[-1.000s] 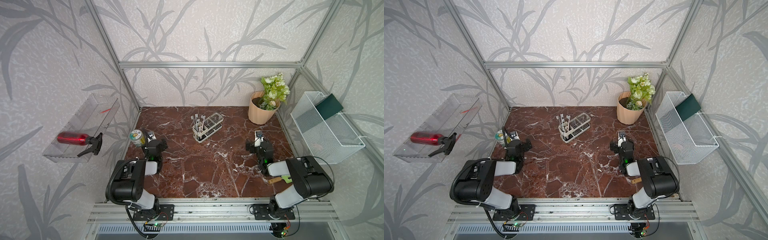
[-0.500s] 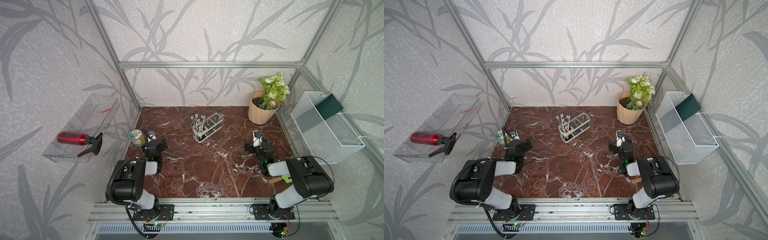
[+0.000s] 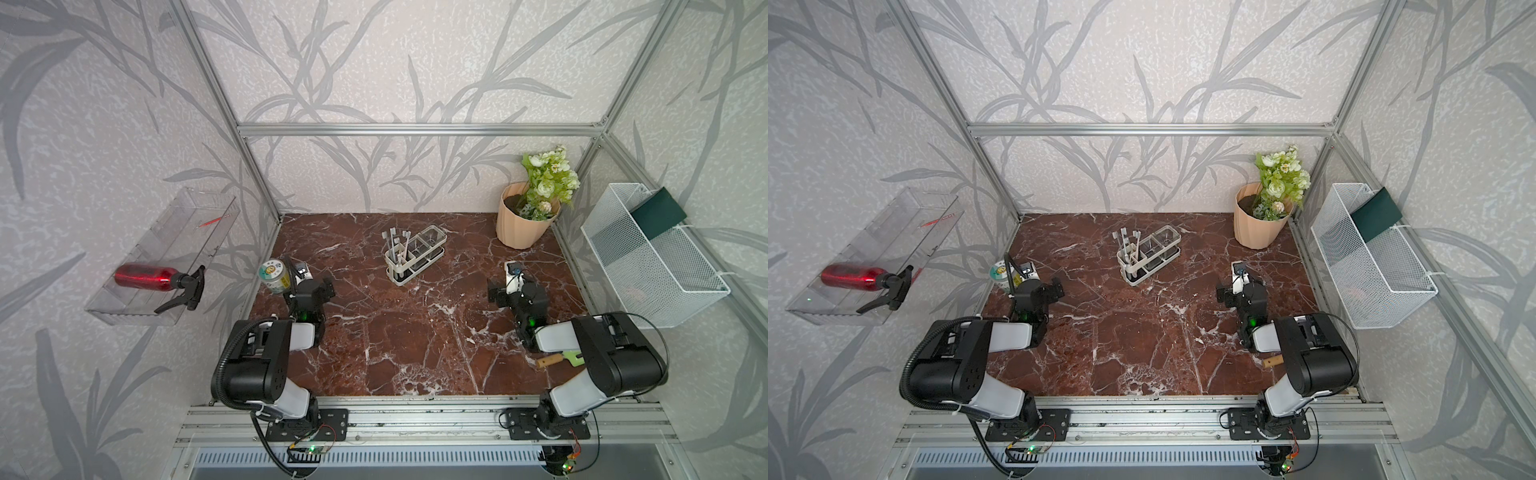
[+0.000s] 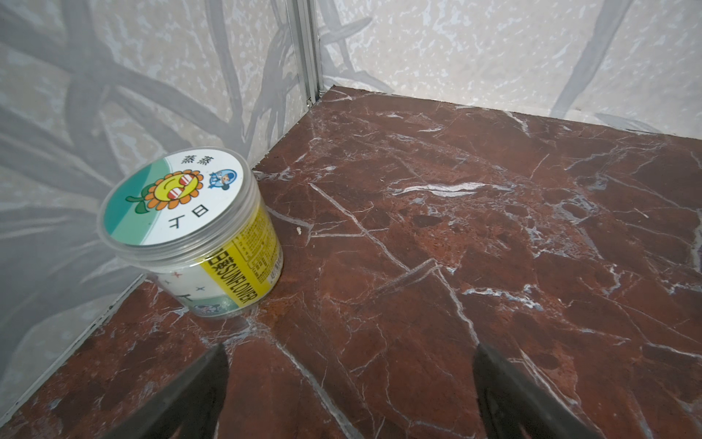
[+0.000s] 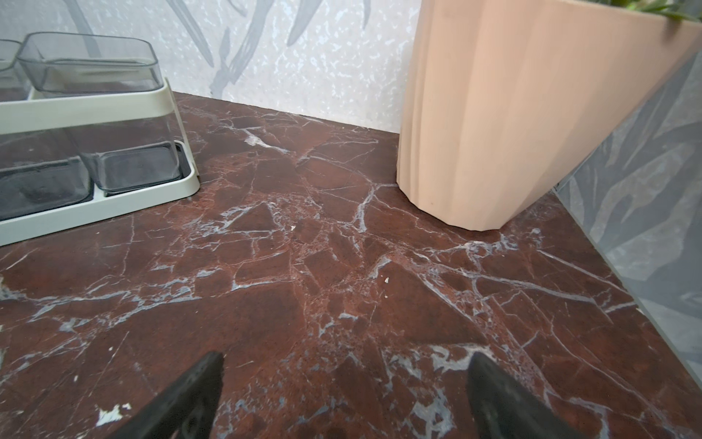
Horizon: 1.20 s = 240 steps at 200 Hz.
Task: Place the toothbrush into the toothbrush holder
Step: Reset both arms
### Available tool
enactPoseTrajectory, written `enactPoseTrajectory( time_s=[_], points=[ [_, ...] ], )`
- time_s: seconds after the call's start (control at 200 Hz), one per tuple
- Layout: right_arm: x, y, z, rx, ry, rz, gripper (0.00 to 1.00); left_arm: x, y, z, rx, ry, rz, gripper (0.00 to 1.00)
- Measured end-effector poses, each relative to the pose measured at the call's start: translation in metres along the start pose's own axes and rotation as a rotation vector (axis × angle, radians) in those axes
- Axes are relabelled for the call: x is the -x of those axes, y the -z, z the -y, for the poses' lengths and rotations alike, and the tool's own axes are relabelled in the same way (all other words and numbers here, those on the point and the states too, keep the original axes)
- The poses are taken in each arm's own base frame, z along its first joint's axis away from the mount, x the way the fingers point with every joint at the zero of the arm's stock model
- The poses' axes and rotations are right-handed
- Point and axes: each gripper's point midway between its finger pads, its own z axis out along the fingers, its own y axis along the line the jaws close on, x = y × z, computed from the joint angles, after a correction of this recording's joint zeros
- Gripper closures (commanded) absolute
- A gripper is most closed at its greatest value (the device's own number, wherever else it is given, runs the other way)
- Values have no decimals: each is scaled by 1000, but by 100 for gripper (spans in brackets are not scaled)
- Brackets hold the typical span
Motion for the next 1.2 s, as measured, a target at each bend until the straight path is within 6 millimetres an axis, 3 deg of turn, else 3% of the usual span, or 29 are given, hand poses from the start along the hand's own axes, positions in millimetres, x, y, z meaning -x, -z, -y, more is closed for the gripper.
enactPoseTrajectory(
  time_s=[0.87, 1.2],
  points=[
    [2, 0, -8, 57, 16, 14, 1, 0, 0, 0, 0, -1, 0, 1],
    [-2, -1, 10, -44, -16, -11, 1, 0, 0, 0, 0, -1, 0, 1]
  ],
)
